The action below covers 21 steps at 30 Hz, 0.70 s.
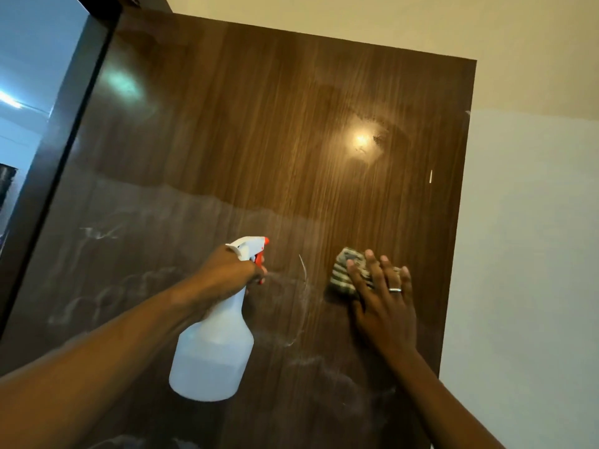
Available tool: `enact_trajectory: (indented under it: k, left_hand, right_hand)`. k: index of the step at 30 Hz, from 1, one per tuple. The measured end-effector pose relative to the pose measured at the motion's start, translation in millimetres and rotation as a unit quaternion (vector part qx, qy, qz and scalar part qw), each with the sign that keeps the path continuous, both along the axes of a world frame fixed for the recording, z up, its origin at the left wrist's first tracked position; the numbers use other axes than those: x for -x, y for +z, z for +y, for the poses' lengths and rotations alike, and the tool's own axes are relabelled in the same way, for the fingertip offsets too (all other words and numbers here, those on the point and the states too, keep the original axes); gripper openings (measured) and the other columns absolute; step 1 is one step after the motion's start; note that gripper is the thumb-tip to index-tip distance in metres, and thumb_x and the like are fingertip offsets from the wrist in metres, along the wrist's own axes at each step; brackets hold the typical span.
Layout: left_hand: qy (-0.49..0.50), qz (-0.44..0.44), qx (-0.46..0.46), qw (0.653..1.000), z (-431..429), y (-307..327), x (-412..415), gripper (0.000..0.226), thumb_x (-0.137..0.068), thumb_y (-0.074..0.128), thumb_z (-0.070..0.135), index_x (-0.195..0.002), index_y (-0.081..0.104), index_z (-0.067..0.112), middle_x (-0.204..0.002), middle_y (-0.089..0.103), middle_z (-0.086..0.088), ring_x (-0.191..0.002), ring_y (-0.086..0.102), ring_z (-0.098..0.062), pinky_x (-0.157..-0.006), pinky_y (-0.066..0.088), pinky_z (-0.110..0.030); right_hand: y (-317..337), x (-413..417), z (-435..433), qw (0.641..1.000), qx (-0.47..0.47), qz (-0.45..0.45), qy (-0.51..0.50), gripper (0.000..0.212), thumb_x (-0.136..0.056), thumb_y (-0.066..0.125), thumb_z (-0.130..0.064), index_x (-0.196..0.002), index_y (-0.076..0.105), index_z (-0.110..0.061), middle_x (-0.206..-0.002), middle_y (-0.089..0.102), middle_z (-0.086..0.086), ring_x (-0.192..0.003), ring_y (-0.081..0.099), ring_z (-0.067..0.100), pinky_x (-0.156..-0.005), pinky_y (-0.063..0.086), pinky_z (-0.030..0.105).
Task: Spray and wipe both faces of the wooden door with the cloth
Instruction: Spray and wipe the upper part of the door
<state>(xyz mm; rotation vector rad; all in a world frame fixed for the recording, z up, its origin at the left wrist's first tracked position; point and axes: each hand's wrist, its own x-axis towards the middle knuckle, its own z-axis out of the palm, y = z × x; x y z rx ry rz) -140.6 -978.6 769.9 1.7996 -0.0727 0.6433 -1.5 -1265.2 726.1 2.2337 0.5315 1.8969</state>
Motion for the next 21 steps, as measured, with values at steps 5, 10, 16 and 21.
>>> enact_trajectory:
  k: [5,10,16,21]
  left_hand:
    - [0.005,0.003,-0.004,1.000,15,3,-3,0.037,-0.088,0.060,0.008,-0.124,0.050,0.006,-0.115,0.055,-0.012,-0.096,0.054,-0.023,-0.079,0.045,-0.029]
    - [-0.010,0.001,0.001,1.000,26,10,-5,0.027,-0.088,0.061,0.010,-0.114,0.055,0.006,-0.115,0.060,-0.016,-0.101,0.059,-0.029,-0.078,0.051,-0.032]
    - [-0.023,0.003,-0.018,1.000,38,7,-1,0.023,-0.088,0.060,0.014,-0.111,0.054,0.012,-0.110,0.060,-0.012,-0.096,0.059,-0.026,-0.068,0.048,-0.024]
    - [-0.047,0.004,-0.021,0.999,59,3,-2,0.032,-0.086,0.063,0.014,-0.117,0.056,0.011,-0.112,0.062,-0.013,-0.098,0.061,-0.028,-0.082,0.055,-0.037]
  right_hand:
    - [47,10,26,0.989,-0.149,0.000,-0.002,0.061,-0.099,0.032,-0.049,-0.155,0.027,-0.028,-0.161,0.025,0.009,-0.148,0.022,0.034,-0.120,0.008,0.057]
    - [50,8,82,0.994,-0.108,0.015,-0.007,0.064,-0.098,0.037,-0.050,-0.157,0.017,-0.032,-0.163,0.019,0.008,-0.149,0.018,0.033,-0.120,0.001,0.057]
    - [3,11,57,0.998,-0.030,0.035,-0.037,0.070,-0.092,0.040,-0.044,-0.156,0.015,-0.034,-0.162,0.020,0.009,-0.147,0.023,0.034,-0.120,0.009,0.056]
    - [38,13,89,0.981,-0.189,0.029,-0.028,0.065,-0.097,0.040,-0.043,-0.157,0.018,-0.031,-0.162,0.022,0.009,-0.147,0.021,0.033,-0.119,0.005,0.057]
